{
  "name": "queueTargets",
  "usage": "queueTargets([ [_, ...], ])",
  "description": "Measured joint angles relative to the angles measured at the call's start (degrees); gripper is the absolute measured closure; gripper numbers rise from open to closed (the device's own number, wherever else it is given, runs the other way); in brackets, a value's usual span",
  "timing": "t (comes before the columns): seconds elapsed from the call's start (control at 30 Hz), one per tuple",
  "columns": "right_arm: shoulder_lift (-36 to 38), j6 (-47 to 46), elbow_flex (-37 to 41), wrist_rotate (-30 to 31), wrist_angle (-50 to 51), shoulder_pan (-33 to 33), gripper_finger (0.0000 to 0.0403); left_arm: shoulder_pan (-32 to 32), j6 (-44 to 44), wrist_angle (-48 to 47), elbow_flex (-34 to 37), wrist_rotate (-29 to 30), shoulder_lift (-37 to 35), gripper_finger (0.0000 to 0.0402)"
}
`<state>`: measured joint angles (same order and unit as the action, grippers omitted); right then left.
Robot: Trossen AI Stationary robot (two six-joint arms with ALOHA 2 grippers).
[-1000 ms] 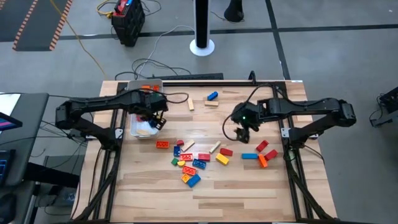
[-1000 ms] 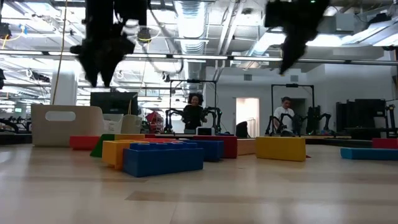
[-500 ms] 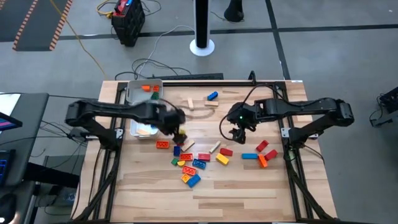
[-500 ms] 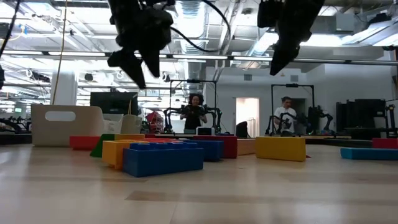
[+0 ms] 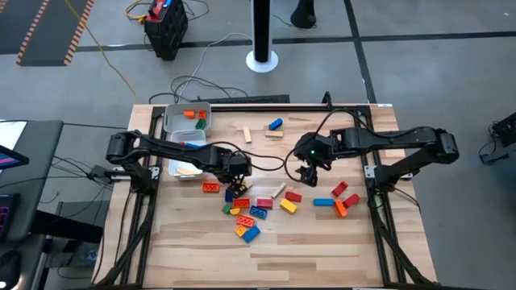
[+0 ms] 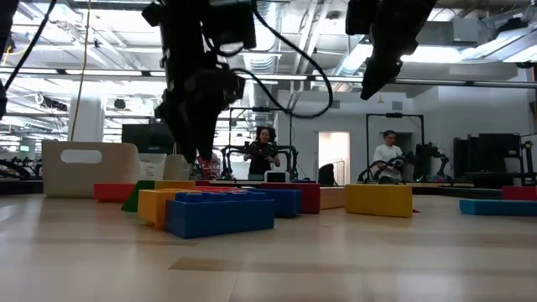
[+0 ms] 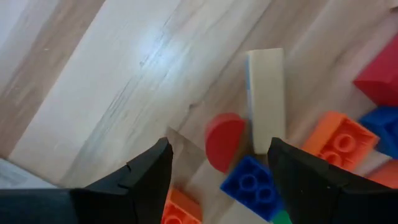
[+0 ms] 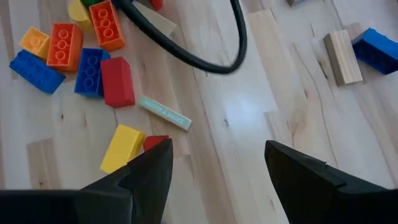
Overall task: Sort blocks by size
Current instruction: Put the small red wooden block into the gray bin
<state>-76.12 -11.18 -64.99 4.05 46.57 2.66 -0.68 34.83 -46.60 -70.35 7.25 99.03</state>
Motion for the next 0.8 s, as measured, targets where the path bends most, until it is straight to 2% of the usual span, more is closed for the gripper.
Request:
queueTargets([
  [0.3, 0.00, -1.85, 0.00, 0.03, -0.92, -3.51, 0.0121, -0.65, -3.76, 1.03, 0.02, -1.05, 2.44, 0.0150],
  [0.63, 0.00, -2.49, -0.02, 0.44, -2.29, -4.16, 0.0121, -2.49, -5.73, 3.31, 2.38, -2.23, 2.44, 0.0150],
  [0.8, 0.00, -2.49, -0.02, 0.46, -2.56, -4.04, 0.0121, -2.82, -8.55, 4.15, 2.36, -4.12, 2.37, 0.0177],
])
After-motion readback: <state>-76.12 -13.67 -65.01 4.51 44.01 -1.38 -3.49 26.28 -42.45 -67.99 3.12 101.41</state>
